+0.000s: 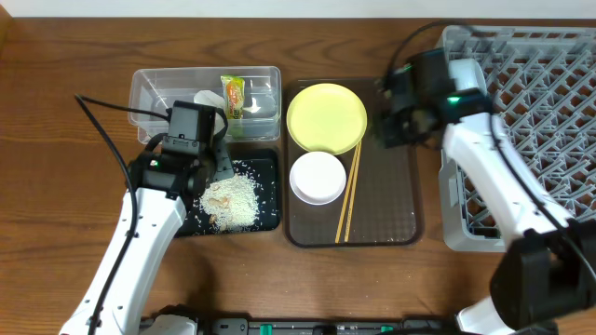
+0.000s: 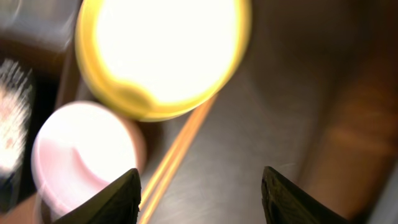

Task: Sort waste into correct bins and load items into the dishwasher rack
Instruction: 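Reach the right gripper to the white bowl and grasp it, then carry the white bowl with the right gripper and set it in the rack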

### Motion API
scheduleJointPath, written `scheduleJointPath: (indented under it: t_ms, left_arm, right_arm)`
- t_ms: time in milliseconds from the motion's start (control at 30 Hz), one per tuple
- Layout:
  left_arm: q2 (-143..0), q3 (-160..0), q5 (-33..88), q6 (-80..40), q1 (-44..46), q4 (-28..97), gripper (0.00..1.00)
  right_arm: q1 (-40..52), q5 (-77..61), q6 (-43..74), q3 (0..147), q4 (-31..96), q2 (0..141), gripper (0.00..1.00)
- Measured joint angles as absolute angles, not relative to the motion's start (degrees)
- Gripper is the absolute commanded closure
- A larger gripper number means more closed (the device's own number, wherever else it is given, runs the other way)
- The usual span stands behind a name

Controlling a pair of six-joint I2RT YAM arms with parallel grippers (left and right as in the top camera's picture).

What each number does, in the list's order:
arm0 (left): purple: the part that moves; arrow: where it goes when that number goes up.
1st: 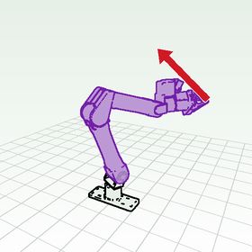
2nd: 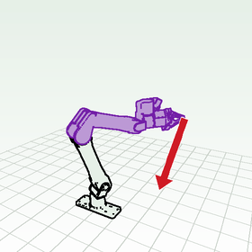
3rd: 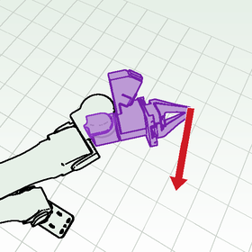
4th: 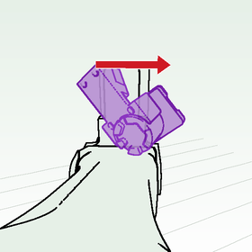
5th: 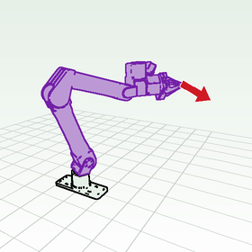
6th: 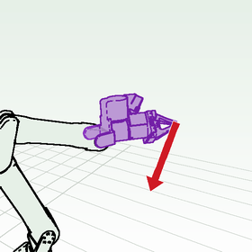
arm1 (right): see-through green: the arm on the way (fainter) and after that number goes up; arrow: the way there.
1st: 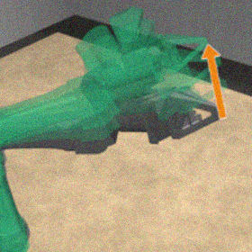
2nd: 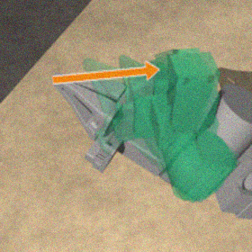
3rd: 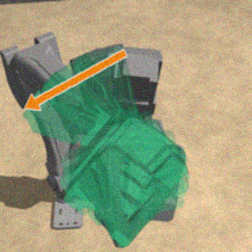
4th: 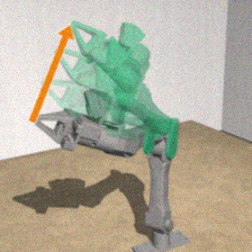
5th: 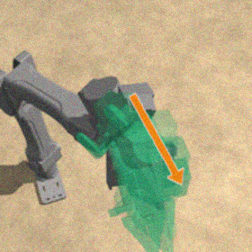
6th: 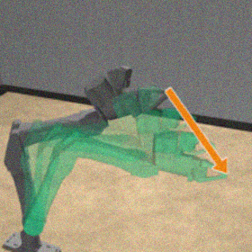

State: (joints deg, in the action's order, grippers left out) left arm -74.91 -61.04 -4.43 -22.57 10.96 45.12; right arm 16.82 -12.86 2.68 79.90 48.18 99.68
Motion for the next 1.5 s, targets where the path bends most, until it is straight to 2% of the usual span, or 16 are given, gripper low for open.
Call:
scheduleJointPath:
  t_ms: [233, 267, 367, 500, 733, 933, 1167, 1333, 1500]
  left_arm:
    - [-76.5, -61.0, -7.8, -26.2, 11.0, 46.1, 0.48]
    - [-76.5, -61.0, -7.9, -26.4, 11.0, 46.1, 0.47]
    - [-76.5, -61.0, -8.1, -27.0, 11.0, 46.1, 0.47]
    - [-76.5, -61.0, -8.1, -27.2, 11.0, 46.1, 0.47]
    - [-76.5, -61.0, -8.2, -27.2, 11.0, 46.1, 0.47]
    - [-76.5, -61.0, -8.2, -27.2, 11.0, 46.1, 0.47]
    - [-76.5, -61.0, -8.2, -27.2, 11.0, 46.1, 0.46]
    - [-76.5, -61.0, -8.4, -27.2, 11.0, 45.9, 0.43]
    - [-76.5, -61.0, -8.5, -27.2, 11.0, 45.6, 0.42]
  right_arm:
    - [23.6, -15.7, 5.3, 78.7, 49.4, 107.2, 0.47]
    - [24.1, -15.7, 5.6, 78.7, 49.4, 108.3, 0.51]
    - [25.6, -16.1, 6.5, 78.5, 49.4, 111.6, 0.74]
    - [26.3, -16.1, 7.3, 78.3, 48.8, 114.0, 0.99]
    - [24.1, -15.3, 7.4, 79.8, 49.6, 113.9, 0.99]
    - [15.2, -8.4, 6.7, 85.5, 49.8, 107.2, 0.99]
    - [5.5, 12.5, 5.1, 89.1, 38.8, 95.9, 0.99]
    - [1.2, 28.7, 1.7, 89.2, 28.5, 96.0, 0.99]
    - [-2.5, 40.2, -7.6, 89.2, 16.8, 99.0, 0.99]
